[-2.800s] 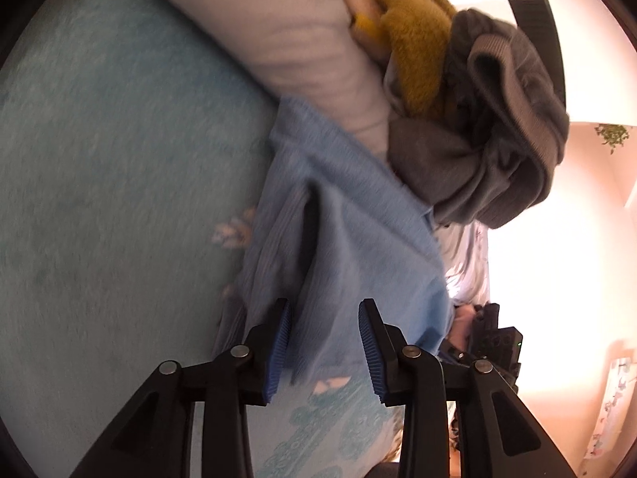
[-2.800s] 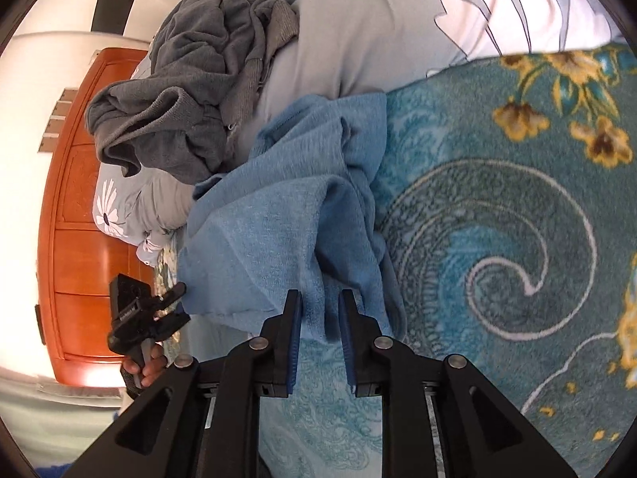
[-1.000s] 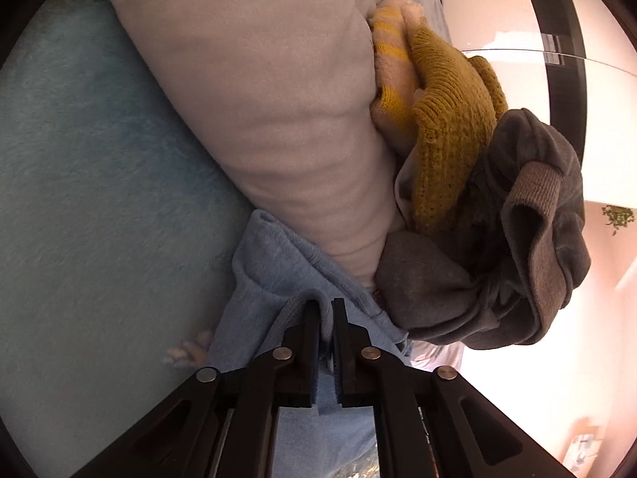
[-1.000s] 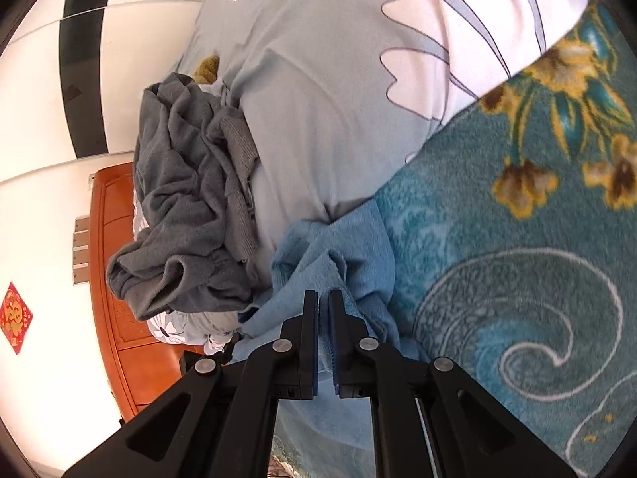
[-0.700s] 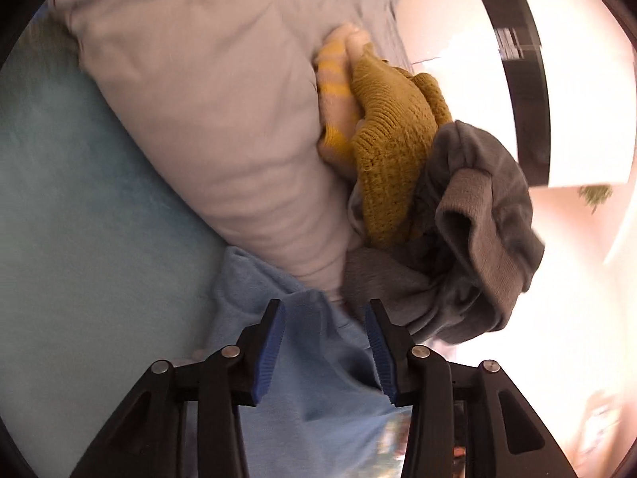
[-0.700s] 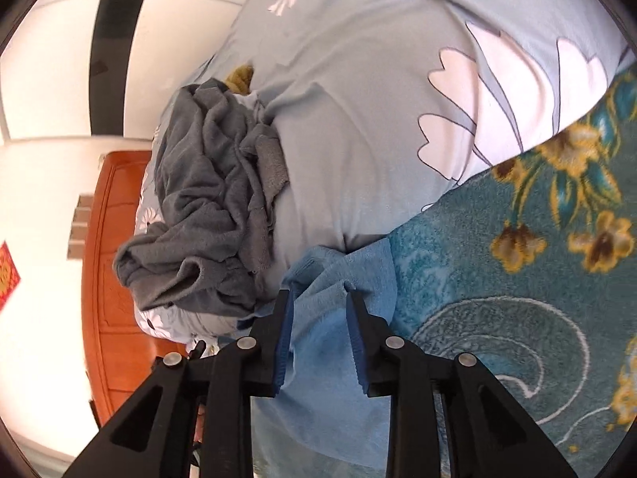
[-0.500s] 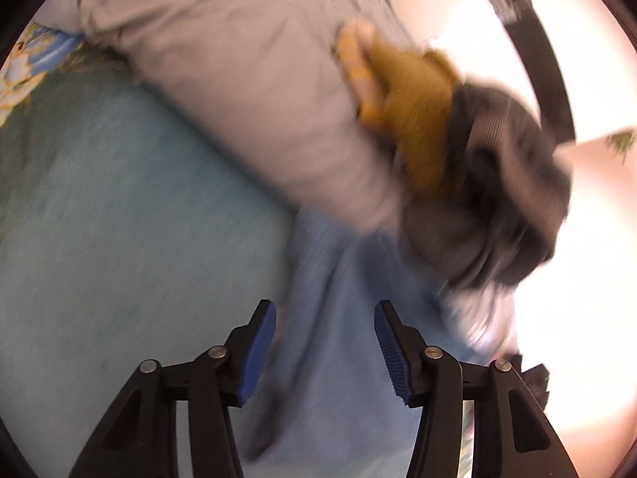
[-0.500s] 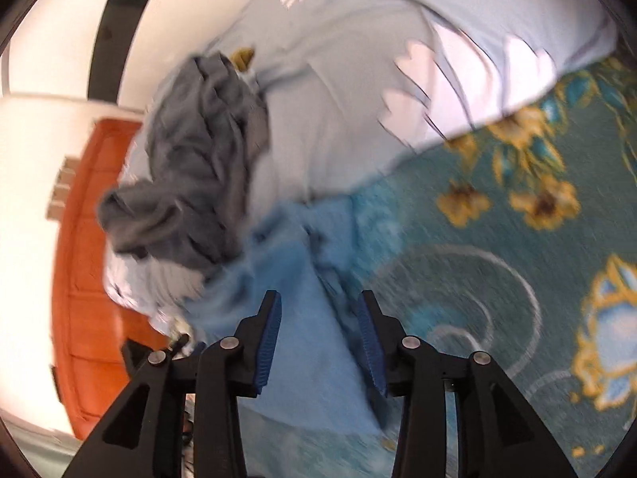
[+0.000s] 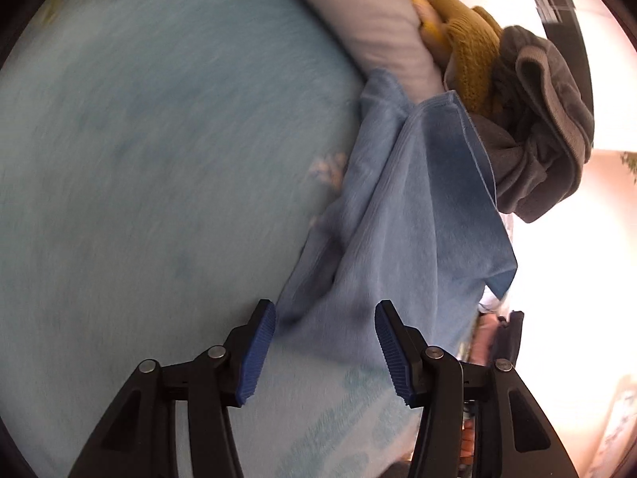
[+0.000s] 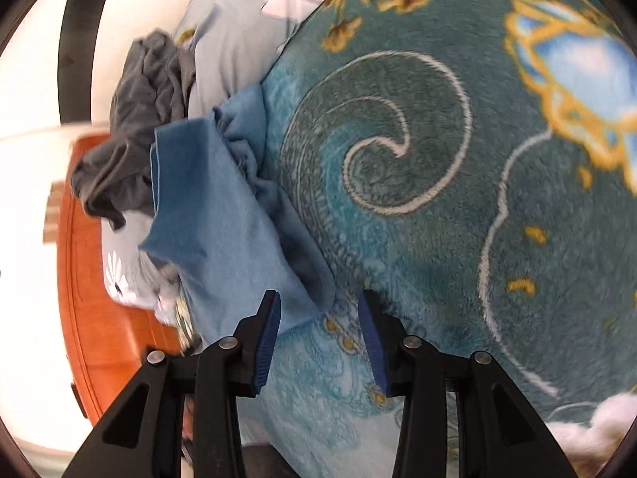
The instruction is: Fold clothes
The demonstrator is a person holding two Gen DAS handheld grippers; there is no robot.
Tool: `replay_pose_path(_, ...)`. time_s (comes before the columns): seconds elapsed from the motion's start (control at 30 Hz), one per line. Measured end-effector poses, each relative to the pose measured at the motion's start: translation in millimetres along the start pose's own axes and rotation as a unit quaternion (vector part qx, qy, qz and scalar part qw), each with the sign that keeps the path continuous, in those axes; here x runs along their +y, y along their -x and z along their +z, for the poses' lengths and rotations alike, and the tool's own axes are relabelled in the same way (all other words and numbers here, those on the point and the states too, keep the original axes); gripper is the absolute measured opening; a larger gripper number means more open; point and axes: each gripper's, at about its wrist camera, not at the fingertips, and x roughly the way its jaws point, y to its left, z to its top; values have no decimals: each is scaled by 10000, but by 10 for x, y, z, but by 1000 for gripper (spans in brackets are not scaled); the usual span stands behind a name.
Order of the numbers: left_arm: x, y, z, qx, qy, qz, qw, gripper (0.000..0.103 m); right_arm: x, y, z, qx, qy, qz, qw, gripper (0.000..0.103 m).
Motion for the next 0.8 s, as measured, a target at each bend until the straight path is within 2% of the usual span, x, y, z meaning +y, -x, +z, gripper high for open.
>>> replay_pose_path(0.1,42,-15,-42,-112,232,-115,9996,57,-44,-54,-14,-147,-385,314,9987,42)
replay_pose_path(0.23,45,-22,-128,-293,329,-150,9989,58,-12,-117,-70,-384,-540,459,9967,40)
replay_pose_path(0.27,45,-10,-155,-362,353,-179,9986,58,-3,-125,-84,-452,-571,486,9962,31)
replay_pose_path(0.3,49,1,-180,-422,398,-212,9981,56,-2,-126,-94,-524,-649,519,9952,16)
replay_pose_path(0.33,60,7,-200,-463,492,-255,9974,49,-4,-118,-104,-587,-712,584,9940,12)
replay_pose_path(0.37,70,13,-219,-504,586,-298,9966,35,-6,-109,-114,-649,-774,651,9928,10)
replay_pose_path(0.43,80,24,-258,-579,753,-356,9948,18,35,-91,-102,-715,-821,613,9922,9)
replay_pose_path(0.47,52,28,-275,-605,763,-295,9948,15,69,-79,-92,-744,-829,591,9920,8)
replay_pose_path(0.6,-174,133,-362,-714,574,49,9958,10,249,56,-102,-861,-701,539,9924,7)
replay_pose_path(0.7,-299,296,-487,-766,487,148,9958,7,325,214,-190,-913,-580,526,9927,7)
replay_pose_path(0.8,-314,469,-632,-755,442,217,9959,7,314,382,-353,-970,-499,328,9935,7)
